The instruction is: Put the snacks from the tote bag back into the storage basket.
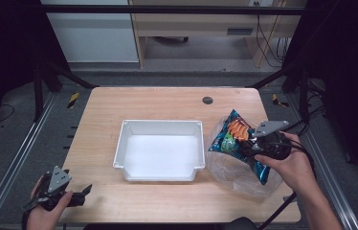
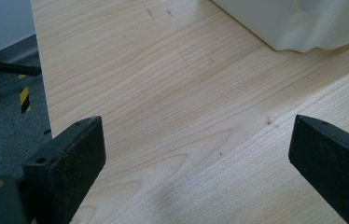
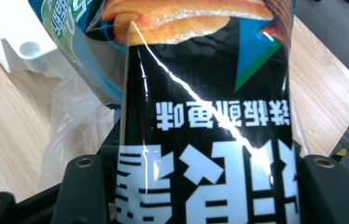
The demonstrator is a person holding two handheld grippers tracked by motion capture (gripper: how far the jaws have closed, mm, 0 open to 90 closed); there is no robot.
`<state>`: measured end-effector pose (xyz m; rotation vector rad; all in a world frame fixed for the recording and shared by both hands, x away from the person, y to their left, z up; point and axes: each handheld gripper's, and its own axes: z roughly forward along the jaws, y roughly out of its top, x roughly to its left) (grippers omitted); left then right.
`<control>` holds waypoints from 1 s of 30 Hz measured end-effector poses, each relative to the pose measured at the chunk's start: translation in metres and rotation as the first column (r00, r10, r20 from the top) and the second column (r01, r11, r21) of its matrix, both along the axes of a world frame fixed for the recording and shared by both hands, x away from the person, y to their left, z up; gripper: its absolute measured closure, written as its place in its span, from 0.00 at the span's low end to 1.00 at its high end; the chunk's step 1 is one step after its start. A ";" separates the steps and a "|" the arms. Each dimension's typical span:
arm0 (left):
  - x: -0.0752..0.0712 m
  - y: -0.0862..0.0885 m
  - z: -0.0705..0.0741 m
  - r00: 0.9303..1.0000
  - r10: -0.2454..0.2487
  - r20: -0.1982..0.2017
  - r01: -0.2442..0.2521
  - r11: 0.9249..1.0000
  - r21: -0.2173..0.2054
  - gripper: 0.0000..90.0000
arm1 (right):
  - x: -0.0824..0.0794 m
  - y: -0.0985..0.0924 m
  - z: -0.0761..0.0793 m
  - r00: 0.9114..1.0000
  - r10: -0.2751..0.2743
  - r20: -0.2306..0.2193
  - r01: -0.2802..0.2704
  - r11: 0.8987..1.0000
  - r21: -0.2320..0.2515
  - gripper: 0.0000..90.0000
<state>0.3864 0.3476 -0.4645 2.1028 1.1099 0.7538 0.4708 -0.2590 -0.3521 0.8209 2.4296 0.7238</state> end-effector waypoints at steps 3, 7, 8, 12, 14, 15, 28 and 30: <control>0.000 0.000 0.000 1.000 -0.003 -0.002 0.003 1.000 0.002 0.04 | 0.000 0.002 0.004 1.000 0.008 0.012 -0.008 1.000 0.004 0.47; 0.000 0.000 0.000 1.000 -0.004 -0.002 0.004 1.000 0.005 0.04 | 0.001 0.007 0.007 0.999 0.028 0.020 -0.028 0.999 0.014 0.47; 0.000 0.000 0.000 1.000 -0.004 -0.001 0.004 1.000 0.005 0.04 | 0.001 0.009 0.008 0.999 0.032 0.021 -0.032 0.999 0.014 0.47; -0.001 0.001 0.000 1.000 0.002 -0.001 -0.002 1.000 -0.001 0.04 | 0.002 0.014 0.011 0.999 0.042 0.028 -0.042 0.999 0.011 0.47; -0.001 0.002 0.001 1.000 0.003 -0.001 -0.003 1.000 0.000 0.04 | 0.003 0.019 0.014 0.998 0.051 0.031 -0.051 0.999 0.004 0.47; 0.000 0.002 0.001 1.000 0.003 -0.002 -0.003 1.000 0.000 0.04 | 0.003 0.019 0.014 0.998 0.051 0.031 -0.051 0.999 0.004 0.47; -0.001 0.002 0.001 1.000 0.000 0.002 0.000 1.000 0.011 0.05 | 0.004 0.037 0.024 0.994 0.097 0.050 -0.097 0.995 -0.006 0.47; -0.001 0.001 0.001 1.000 -0.003 0.002 0.003 1.000 0.015 0.05 | 0.004 0.041 0.026 0.993 0.104 0.053 -0.104 0.995 -0.008 0.47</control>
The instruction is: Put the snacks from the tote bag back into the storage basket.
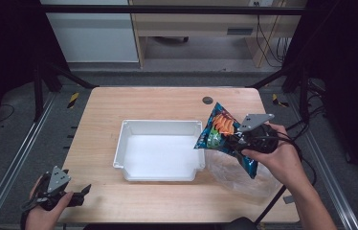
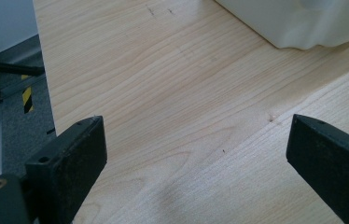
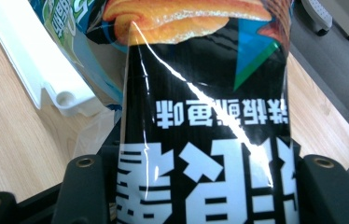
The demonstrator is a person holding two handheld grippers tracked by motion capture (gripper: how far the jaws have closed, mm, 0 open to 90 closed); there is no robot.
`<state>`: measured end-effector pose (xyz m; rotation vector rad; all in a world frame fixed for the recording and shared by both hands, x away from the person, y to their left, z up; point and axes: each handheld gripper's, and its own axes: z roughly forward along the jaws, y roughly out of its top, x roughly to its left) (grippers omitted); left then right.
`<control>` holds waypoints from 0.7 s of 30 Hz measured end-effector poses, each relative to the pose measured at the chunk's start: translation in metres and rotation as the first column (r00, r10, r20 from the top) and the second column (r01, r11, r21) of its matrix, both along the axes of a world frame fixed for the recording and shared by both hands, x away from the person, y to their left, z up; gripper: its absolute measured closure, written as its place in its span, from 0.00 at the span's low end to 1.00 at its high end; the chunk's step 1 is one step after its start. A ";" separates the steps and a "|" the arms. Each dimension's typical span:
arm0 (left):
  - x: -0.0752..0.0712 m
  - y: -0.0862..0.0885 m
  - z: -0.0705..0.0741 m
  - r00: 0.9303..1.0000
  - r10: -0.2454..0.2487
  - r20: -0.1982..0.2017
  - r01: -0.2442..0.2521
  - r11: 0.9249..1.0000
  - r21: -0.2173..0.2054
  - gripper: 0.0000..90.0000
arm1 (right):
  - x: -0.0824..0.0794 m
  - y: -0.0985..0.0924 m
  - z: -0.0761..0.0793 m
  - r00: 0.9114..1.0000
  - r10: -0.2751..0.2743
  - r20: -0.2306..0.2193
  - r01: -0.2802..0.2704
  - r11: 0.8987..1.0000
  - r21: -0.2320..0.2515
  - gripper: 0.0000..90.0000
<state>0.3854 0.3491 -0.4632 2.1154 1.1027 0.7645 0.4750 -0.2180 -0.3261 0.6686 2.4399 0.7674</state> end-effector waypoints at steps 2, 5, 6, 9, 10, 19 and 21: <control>0.000 0.000 0.000 1.000 0.001 0.002 -0.001 1.000 0.002 0.05 | 0.001 0.005 0.002 1.000 0.014 0.009 -0.014 1.000 0.002 0.47; 0.000 0.000 0.000 1.000 0.001 0.003 -0.001 1.000 0.003 0.05 | 0.001 0.008 0.003 1.000 0.022 0.009 -0.022 1.000 -0.003 0.47; 0.000 0.000 0.000 1.000 0.001 0.003 -0.001 1.000 0.003 0.05 | 0.001 0.010 0.004 1.000 0.023 0.009 -0.023 1.000 -0.006 0.47; 0.000 0.000 0.000 1.000 0.003 0.003 -0.003 1.000 0.005 0.06 | 0.003 0.018 0.005 0.999 0.040 0.019 -0.040 0.999 -0.005 0.47; 0.000 0.000 0.000 1.000 0.003 0.004 -0.003 1.000 0.006 0.05 | 0.004 0.020 0.006 0.999 0.043 0.021 -0.043 0.999 -0.010 0.47; -0.001 0.000 0.001 1.000 0.007 0.009 -0.007 1.000 0.012 0.06 | 0.010 0.038 0.011 0.996 0.084 0.030 -0.083 0.996 -0.022 0.47; -0.001 0.000 0.001 1.000 0.008 0.010 -0.008 1.000 0.012 0.06 | 0.010 0.042 0.012 0.995 0.092 0.030 -0.091 0.996 -0.021 0.47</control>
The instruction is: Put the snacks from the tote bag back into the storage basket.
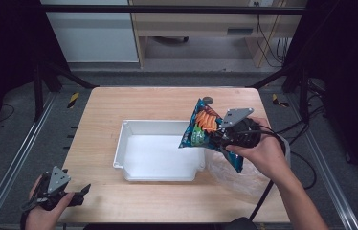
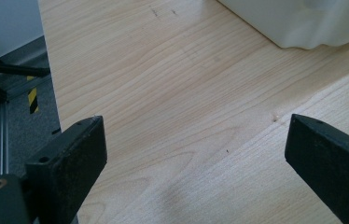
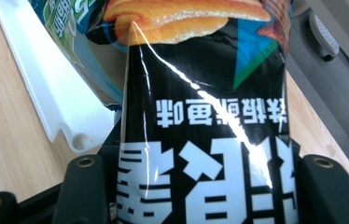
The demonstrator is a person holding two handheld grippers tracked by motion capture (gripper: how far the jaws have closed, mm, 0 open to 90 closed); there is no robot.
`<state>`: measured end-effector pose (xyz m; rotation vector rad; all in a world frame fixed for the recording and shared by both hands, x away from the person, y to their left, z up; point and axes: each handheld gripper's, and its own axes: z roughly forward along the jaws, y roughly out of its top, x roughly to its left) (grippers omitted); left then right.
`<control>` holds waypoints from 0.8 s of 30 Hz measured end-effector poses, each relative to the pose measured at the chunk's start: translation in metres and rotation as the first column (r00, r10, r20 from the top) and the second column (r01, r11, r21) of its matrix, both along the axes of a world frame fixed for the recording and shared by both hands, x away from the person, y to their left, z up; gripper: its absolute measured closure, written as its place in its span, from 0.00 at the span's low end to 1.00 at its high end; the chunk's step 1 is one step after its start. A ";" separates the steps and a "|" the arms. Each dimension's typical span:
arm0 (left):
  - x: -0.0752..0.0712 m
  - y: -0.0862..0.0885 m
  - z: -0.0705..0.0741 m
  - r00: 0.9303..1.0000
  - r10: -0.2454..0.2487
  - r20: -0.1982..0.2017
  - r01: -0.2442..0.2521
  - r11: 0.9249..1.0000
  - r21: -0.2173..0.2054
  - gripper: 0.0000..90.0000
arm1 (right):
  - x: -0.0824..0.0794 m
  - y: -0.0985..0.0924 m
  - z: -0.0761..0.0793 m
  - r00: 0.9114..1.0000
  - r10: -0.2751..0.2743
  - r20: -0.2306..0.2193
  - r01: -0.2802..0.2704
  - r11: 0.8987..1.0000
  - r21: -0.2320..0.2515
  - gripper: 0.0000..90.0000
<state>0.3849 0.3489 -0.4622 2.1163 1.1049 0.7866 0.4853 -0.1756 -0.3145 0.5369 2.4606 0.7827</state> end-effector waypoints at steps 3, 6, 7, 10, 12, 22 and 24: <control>0.000 -0.001 -0.001 1.000 -0.002 -0.002 0.002 1.000 0.003 0.06 | 0.001 0.006 0.000 1.000 0.014 -0.005 -0.014 1.000 -0.007 0.47; 0.000 -0.003 -0.001 1.000 -0.008 -0.005 0.008 1.000 0.009 0.06 | 0.003 0.013 0.001 1.000 0.028 -0.009 -0.028 0.999 -0.025 0.47; 0.000 -0.004 -0.001 1.000 -0.009 -0.007 0.009 1.000 0.010 0.06 | 0.005 0.015 0.000 0.999 0.034 -0.009 -0.035 0.999 -0.021 0.47; 0.001 -0.005 -0.002 1.000 -0.009 -0.005 0.009 1.000 0.015 0.06 | 0.006 0.018 0.001 0.999 0.034 -0.008 -0.035 0.999 -0.032 0.47; 0.001 -0.005 -0.002 1.000 -0.010 -0.005 0.010 1.000 0.016 0.06 | 0.008 0.023 0.000 0.999 0.047 -0.010 -0.047 0.999 -0.026 0.47; 0.001 -0.005 -0.002 1.000 -0.007 -0.010 0.007 1.000 0.010 0.06 | 0.011 0.038 0.000 0.996 0.085 -0.018 -0.086 0.996 -0.040 0.47; 0.001 -0.005 -0.002 1.000 -0.004 -0.011 0.004 1.000 0.009 0.05 | 0.013 0.042 0.000 0.996 0.093 -0.019 -0.093 0.995 -0.046 0.47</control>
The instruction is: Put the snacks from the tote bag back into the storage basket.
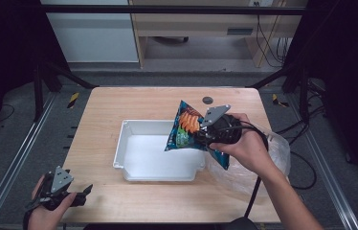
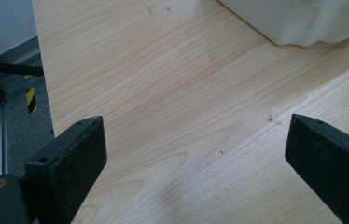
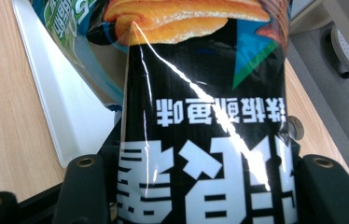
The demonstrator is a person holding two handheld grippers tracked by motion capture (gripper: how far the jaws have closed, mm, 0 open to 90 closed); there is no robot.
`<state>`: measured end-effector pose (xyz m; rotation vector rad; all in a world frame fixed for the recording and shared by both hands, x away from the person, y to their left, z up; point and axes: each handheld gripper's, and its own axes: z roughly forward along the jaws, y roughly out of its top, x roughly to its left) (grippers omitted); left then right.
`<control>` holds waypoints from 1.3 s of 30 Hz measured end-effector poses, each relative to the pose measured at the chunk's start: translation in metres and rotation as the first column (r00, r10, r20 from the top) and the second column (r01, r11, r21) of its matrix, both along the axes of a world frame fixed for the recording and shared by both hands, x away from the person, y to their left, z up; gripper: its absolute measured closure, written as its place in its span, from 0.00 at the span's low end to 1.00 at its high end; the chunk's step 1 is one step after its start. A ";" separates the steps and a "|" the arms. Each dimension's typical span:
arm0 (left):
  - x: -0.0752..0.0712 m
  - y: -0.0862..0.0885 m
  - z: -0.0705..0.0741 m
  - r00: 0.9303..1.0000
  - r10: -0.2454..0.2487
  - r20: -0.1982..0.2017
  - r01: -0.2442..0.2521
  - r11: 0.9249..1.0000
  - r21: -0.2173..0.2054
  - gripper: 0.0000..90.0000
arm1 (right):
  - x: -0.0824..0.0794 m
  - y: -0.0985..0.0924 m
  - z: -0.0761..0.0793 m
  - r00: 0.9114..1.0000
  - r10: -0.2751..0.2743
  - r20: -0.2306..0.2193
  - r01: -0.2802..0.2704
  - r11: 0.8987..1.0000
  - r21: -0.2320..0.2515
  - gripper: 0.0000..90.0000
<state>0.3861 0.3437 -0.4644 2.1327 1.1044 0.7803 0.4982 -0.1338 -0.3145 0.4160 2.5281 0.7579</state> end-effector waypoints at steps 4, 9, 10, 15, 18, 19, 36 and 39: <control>0.001 0.001 0.000 1.000 0.005 -0.004 -0.005 1.000 0.004 0.05 | 0.002 0.004 -0.001 1.000 0.010 0.001 -0.010 1.000 0.000 0.47; 0.000 0.001 0.000 1.000 0.007 -0.002 -0.007 1.000 0.003 0.06 | 0.002 0.008 -0.002 1.000 0.014 0.001 -0.014 1.000 -0.014 0.47; 0.000 0.001 0.000 1.000 0.007 -0.002 -0.007 1.000 0.005 0.05 | 0.002 0.009 -0.002 1.000 0.013 0.005 -0.013 1.000 -0.022 0.47; 0.000 0.000 -0.001 1.000 0.007 -0.008 -0.007 1.000 0.005 0.05 | 0.004 0.010 -0.003 1.000 0.015 0.009 -0.015 1.000 -0.020 0.47; 0.000 0.000 -0.001 1.000 0.007 -0.011 -0.007 1.000 0.008 0.05 | 0.006 0.011 -0.005 1.000 0.014 0.010 -0.013 1.000 -0.020 0.47; 0.001 0.000 -0.001 1.000 0.007 -0.011 -0.007 1.000 0.007 0.06 | 0.007 0.011 -0.005 1.000 0.015 0.012 -0.015 1.000 -0.021 0.48; 0.001 0.002 -0.001 1.000 0.006 -0.016 -0.006 1.000 0.011 0.05 | 0.019 0.027 -0.018 1.000 0.023 0.001 -0.023 1.000 -0.015 0.48; 0.001 0.001 -0.001 1.000 0.003 -0.018 -0.003 1.000 0.012 0.05 | 0.021 0.031 -0.019 1.000 0.030 0.005 -0.030 0.999 -0.014 0.48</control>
